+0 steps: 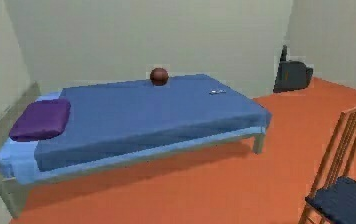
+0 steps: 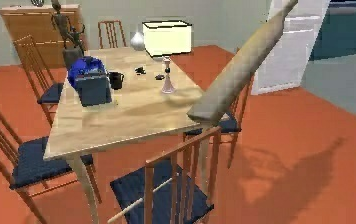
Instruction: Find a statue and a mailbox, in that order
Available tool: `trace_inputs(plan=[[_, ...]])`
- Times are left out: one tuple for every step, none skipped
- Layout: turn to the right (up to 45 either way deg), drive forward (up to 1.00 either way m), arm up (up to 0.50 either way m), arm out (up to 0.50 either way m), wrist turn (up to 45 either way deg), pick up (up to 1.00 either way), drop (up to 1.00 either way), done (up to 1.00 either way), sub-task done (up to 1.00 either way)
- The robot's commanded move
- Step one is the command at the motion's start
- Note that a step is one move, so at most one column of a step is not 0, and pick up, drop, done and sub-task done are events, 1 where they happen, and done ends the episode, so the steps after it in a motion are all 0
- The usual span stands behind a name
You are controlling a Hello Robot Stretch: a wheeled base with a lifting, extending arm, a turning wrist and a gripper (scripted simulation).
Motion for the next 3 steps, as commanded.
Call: trace_inputs(plan=[[-27.0,0.00,0.00,0.00,0.0,0.00,0.00,0.00,0.00],[0.0,0.10,0.00,0.00,0.0,0.00,0.00,0.00,0.00],[45.0,0.00,0.00,0.00,0.0,0.00,0.00,0.00,0.00]])
